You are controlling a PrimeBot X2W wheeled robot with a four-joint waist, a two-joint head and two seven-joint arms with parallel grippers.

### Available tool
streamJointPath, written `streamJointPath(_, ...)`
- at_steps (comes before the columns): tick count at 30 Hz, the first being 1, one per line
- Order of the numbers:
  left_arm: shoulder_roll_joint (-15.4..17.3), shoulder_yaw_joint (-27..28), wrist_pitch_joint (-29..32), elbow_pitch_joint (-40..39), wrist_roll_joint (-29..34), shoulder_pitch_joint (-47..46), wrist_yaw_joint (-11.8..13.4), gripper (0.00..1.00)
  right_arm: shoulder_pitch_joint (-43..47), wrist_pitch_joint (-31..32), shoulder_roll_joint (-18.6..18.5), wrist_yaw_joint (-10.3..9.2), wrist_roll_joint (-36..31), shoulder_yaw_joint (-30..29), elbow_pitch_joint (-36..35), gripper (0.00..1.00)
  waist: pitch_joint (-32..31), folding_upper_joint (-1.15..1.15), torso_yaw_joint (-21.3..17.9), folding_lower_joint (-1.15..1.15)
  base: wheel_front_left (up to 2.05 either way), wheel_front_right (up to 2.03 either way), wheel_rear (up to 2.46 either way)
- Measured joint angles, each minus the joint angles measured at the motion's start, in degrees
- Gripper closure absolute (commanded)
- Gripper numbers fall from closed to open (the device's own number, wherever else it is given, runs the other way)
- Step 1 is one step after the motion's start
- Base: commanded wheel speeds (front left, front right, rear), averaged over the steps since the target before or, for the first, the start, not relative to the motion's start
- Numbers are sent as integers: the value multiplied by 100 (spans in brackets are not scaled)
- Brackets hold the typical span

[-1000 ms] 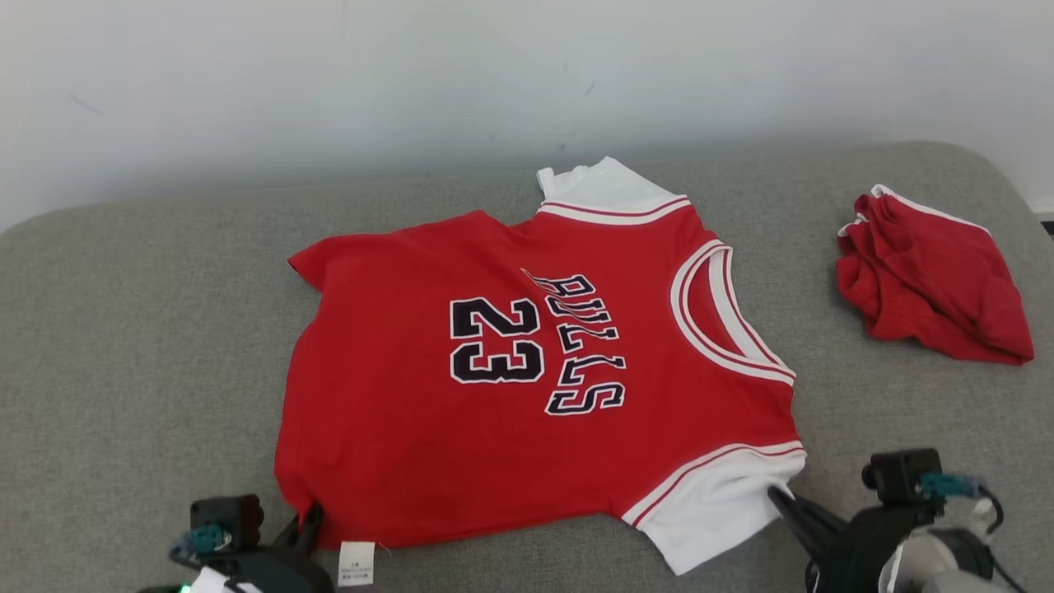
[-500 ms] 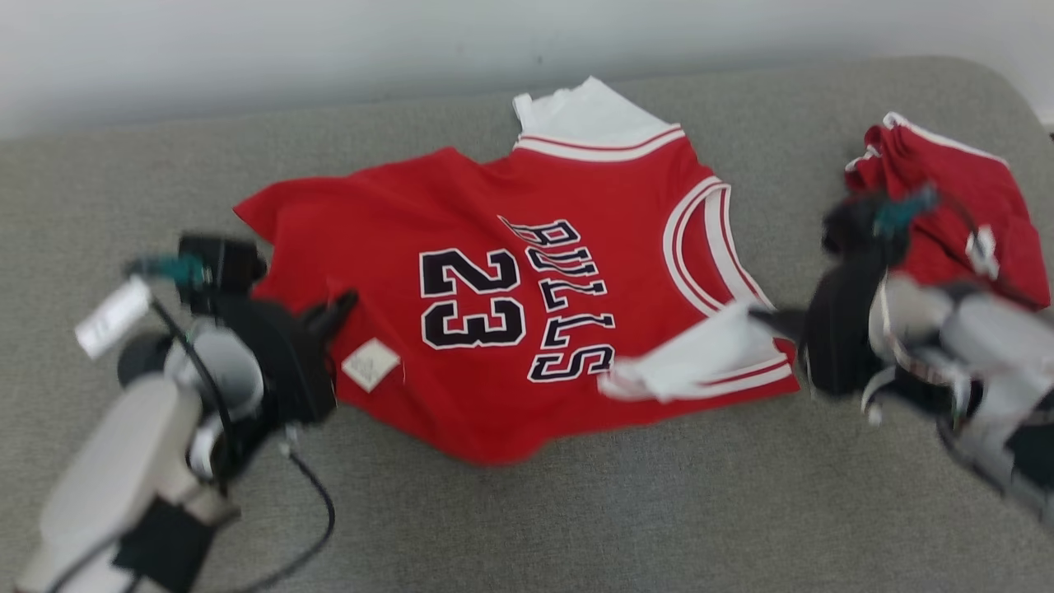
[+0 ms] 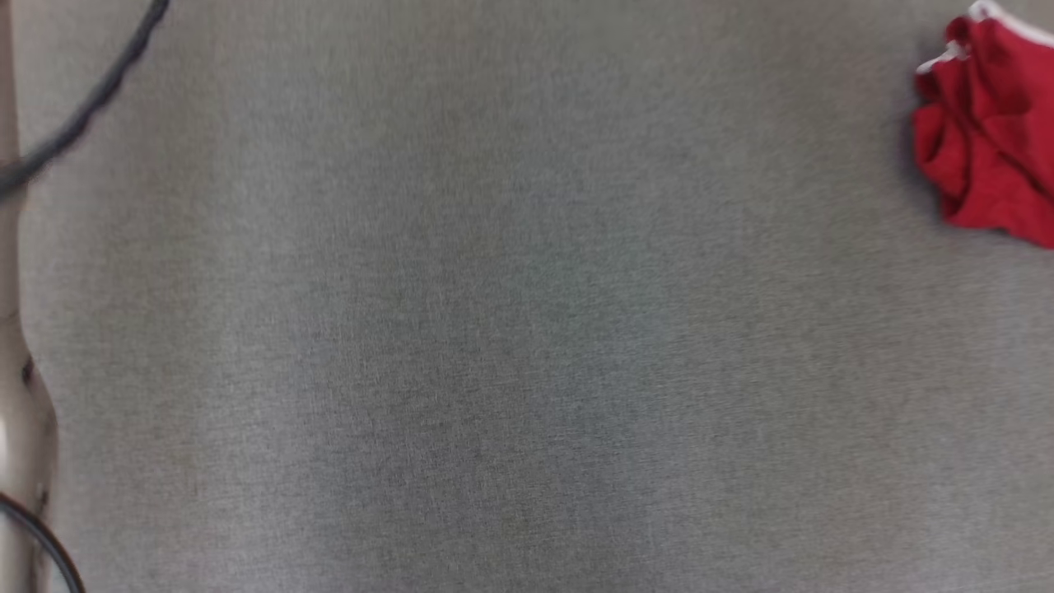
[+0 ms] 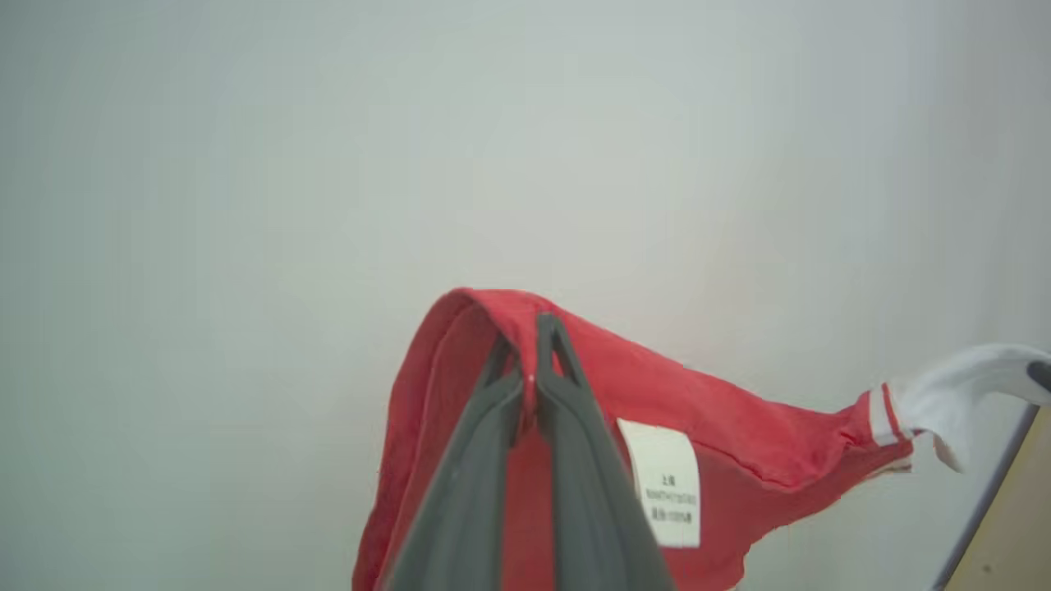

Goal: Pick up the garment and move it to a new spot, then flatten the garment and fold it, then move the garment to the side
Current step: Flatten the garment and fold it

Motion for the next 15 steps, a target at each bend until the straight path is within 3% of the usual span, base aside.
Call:
streamJointPath(3, 71, -92, -538, -467, 176, 678, -41, 100, 549, -871, -80, 154, -363, 14, -601, 100, 251, 1, 49, 1, 0, 0, 0)
streamJointPath(5, 99, -298, -738, -305, 100, 1893, -183, 100, 1696, -1603, 15, 197, -372, 189, -446, 100, 472, 2, 92, 2, 0, 0, 0)
streamJointPath(8, 90, -559, -891, 24, 97, 2859, -369, 100, 2805, -2163, 11, 191, -242, 160, -158, 100, 608, 3, 143, 5, 0, 0, 0)
streamJointPath(10, 115, -625, -1060, 136, 93, 3260, -459, 100, 3211, -2450, 14, 214, -225, 172, -127, 100, 620, 2, 180, 2, 0, 0, 0)
streamJointPath(15, 294, -800, -1273, 390, 113, 3843, -560, 100, 4094, -2239, 69, 345, -214, 336, -55, 100, 471, 2, 194, 2, 0, 0, 0)
